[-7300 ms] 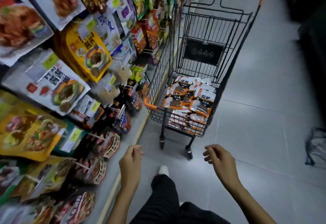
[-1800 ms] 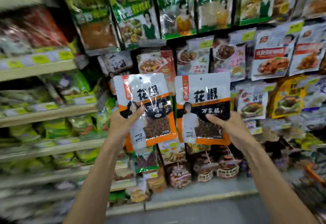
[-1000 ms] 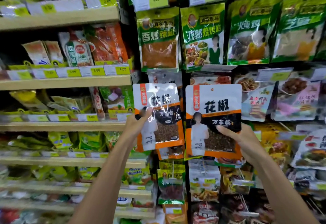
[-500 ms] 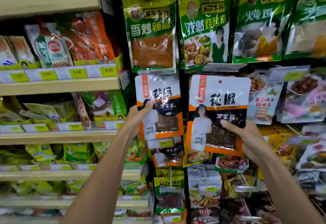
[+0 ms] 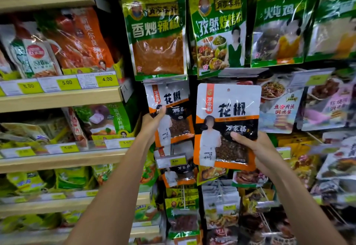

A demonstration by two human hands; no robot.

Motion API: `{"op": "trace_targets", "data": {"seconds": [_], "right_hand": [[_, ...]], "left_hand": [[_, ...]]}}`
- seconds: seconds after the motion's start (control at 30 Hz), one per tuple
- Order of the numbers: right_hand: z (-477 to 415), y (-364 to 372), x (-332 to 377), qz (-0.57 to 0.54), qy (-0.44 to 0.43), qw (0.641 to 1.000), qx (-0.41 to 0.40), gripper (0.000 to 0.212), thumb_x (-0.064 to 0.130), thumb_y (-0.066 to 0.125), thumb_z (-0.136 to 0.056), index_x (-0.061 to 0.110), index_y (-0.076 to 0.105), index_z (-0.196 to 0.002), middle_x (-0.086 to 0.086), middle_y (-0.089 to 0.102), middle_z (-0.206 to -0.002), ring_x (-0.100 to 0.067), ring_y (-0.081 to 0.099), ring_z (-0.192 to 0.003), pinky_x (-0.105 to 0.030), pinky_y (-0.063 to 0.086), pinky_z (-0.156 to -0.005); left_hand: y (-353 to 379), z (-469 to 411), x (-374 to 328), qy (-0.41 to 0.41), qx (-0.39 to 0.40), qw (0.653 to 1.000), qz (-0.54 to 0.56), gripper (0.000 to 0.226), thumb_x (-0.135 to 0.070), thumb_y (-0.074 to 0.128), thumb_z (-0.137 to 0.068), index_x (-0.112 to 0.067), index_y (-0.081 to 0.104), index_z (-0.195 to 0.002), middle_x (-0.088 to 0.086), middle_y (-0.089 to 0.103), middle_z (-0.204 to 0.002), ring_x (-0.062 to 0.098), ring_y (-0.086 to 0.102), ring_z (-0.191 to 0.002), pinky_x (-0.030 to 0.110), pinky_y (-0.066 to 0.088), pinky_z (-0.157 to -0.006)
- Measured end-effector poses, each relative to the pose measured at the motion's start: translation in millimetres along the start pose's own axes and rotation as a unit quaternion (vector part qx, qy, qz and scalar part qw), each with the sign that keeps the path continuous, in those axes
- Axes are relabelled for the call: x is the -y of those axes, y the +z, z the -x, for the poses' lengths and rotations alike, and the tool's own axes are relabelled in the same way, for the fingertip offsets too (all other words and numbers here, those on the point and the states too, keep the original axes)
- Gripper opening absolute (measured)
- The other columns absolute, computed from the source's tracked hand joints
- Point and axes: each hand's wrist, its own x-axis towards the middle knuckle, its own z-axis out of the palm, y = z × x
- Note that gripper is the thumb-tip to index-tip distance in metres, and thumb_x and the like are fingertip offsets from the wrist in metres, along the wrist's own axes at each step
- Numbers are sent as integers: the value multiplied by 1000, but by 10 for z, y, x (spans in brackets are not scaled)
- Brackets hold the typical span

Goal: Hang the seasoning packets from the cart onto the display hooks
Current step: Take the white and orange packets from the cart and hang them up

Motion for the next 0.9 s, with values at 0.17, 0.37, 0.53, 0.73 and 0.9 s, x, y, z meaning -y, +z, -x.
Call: {"op": "trace_targets", "data": {"seconds": [0.17,0.37,0.53,0.73,0.9], "right_hand": [[-17,38,-41,-4,5,1000,-4,64,40,80,-55,20,64,-114,2,73,-109,-17,66,-108,-49,45,-103],[-95,245,-70,-19,6,999,28,63,44,83,-52,25,65,-109,5,74,-108,-17,65,-110,-50,42,-106],[-174,469,-109,-6,18,997,70,56,44,83,-56,24,68,-106,0,74,-109,-22,65,-111,-52,42,-105],[-282,702,-193,27,44,994,100,44,37,78,-64,23,69,-105,6,75,-104,-16,65,-109,-46,42,-106],[-406,848,-139,38,35,991,125,44,37,77,-67,28,66,-109,14,73,-105,-3,66,-103,-26,46,-90]], "left_hand": [[-7,164,31,57,-53,992,-94,28,-39,63,-89,-14,52,-85,-2,51,-68,6,54,-61,26,41,-65],[-237,742,58,188,-199,863,-424,27,-25,52,-98,-4,60,-112,16,65,-92,32,60,-87,37,43,-62],[-549,796,-446,467,-334,681,-454,16,-5,53,-95,3,66,-101,16,67,-90,33,61,-84,37,47,-70],[-848,392,-641,460,-372,614,-522,24,-13,50,-96,1,63,-109,24,62,-110,41,59,-101,46,44,-88],[-1022,129,-500,465,-347,622,-526,24,-19,45,-97,-2,58,-107,23,58,-111,38,50,-104,48,40,-89]]}}
